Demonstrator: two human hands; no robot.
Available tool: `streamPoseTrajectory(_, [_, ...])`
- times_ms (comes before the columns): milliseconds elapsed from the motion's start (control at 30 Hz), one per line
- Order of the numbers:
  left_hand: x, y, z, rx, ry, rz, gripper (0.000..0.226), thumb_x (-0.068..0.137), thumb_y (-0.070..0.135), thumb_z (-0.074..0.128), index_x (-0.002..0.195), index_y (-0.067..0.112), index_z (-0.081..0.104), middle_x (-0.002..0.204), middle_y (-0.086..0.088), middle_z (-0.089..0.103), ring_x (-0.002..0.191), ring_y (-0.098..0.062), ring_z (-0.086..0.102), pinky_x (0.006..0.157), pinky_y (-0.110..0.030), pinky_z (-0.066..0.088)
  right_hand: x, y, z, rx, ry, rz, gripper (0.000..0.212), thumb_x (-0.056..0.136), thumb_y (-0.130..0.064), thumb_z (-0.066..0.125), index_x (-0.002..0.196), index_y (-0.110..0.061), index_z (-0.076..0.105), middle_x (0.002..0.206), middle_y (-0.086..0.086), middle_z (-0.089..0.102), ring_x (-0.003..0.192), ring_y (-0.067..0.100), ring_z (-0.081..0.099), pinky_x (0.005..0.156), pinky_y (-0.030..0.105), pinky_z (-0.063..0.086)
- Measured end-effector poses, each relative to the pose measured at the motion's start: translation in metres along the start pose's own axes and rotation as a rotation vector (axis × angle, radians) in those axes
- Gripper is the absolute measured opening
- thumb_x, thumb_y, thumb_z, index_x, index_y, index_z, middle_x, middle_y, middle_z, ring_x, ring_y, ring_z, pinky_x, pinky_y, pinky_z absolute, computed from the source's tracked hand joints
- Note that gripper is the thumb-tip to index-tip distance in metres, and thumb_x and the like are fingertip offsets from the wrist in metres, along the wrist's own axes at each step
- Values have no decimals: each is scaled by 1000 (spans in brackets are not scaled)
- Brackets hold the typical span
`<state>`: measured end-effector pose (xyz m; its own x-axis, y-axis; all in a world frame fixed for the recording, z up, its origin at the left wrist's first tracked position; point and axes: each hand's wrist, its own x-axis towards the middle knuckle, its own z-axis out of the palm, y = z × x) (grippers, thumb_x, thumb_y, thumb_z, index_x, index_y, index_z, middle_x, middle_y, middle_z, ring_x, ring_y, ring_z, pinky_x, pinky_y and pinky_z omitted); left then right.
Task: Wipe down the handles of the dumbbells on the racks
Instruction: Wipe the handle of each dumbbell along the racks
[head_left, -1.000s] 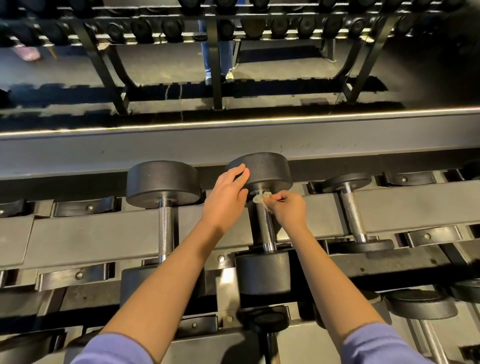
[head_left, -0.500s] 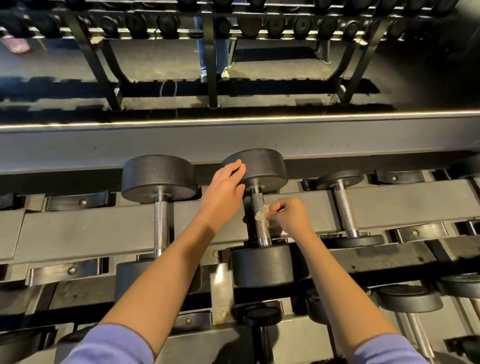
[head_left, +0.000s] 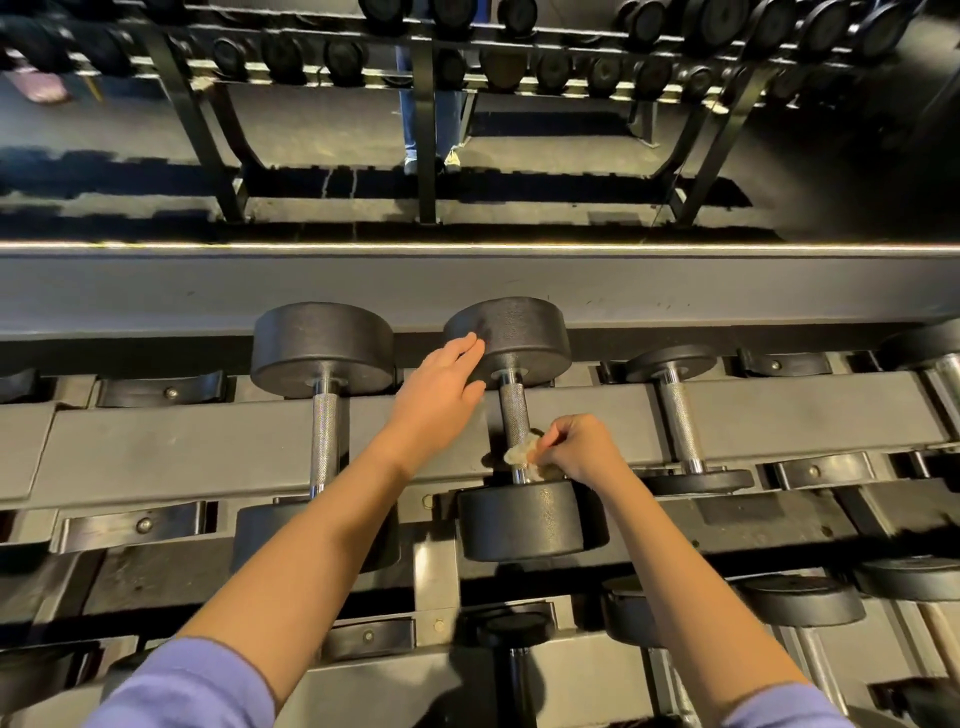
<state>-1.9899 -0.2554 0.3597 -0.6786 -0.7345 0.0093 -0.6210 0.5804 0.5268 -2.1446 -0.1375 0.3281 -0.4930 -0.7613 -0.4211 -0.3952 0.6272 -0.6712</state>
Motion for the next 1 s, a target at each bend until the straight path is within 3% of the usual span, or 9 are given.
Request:
streamPoseTrajectory(100, [-30, -24, -6, 8, 23, -9, 50, 99, 22, 46, 147, 16, 33, 151, -2, 35, 139, -17, 29, 114, -33, 24, -7, 1, -3, -14, -35, -17, 21, 75, -8, 78, 64, -16, 62, 77, 1, 65, 78, 13, 61, 75, 25, 49])
streamPoseTrajectory(200, [-66, -55, -14, 6, 70, -53, 47, 97, 21, 49, 143, 13, 39, 144, -4, 42, 133, -20, 37, 111, -36, 30, -16, -8, 10, 36, 168, -74, 11, 79, -15, 75, 76, -17, 65, 79, -2, 64, 77, 15, 62, 66, 22, 48])
streamPoseTrajectory(267, [-87, -75, -20, -5, 142, -84, 44, 96, 18, 51, 140, 11, 45, 138, -6, 48, 128, -21, 42, 108, -36, 32, -25, -22, 25, 87, 225, -157, 8, 81, -19, 73, 83, -18, 65, 82, -3, 64, 79, 13, 61, 71, 25, 48])
streamPoseTrajectory(433, [-118, -104, -28, -160, 299, -258, 34, 97, 11, 48, 130, 6, 52, 124, -10, 53, 117, -25, 47, 96, -27, 31, -42, -63, 69, 123, 56, -315, 10, 85, -21, 70, 93, -20, 65, 89, -7, 63, 80, 2, 58, 70, 16, 46])
streamPoseTrajectory(533, [-123, -107, -25, -282, 366, -386, 35, 101, 16, 42, 132, 4, 50, 126, -10, 52, 118, -22, 47, 99, -26, 30, -43, -79, 95, 159, -17, -351, 10, 84, -18, 71, 92, -17, 66, 86, -6, 61, 77, 2, 55, 71, 18, 45])
streamPoseTrajectory(700, [-124, -114, -22, -505, 546, -603, 34, 103, 21, 35, 127, 8, 55, 116, -3, 54, 107, -11, 47, 94, -22, 30, -40, -91, 130, 164, -98, -290, 12, 82, -18, 73, 91, -20, 65, 83, -8, 60, 82, 10, 59, 74, 19, 48])
streamPoseTrajectory(867, [-123, -115, -21, -561, 592, -705, 33, 103, 25, 35, 120, 11, 59, 109, 3, 53, 105, -14, 49, 93, -27, 34, -27, -101, 154, 108, -126, -263, 22, 78, -13, 76, 99, -17, 67, 81, -9, 61, 77, 6, 57, 71, 15, 45])
streamPoseTrajectory(1000, [-121, -115, -20, -601, 623, -732, 27, 102, 26, 37, 96, 14, 61, 98, -3, 60, 92, -15, 54, 83, -30, 38, -17, -109, 167, 105, -196, -205, 19, 74, -9, 79, 90, -13, 69, 81, 0, 64, 77, 12, 61, 72, 22, 51])
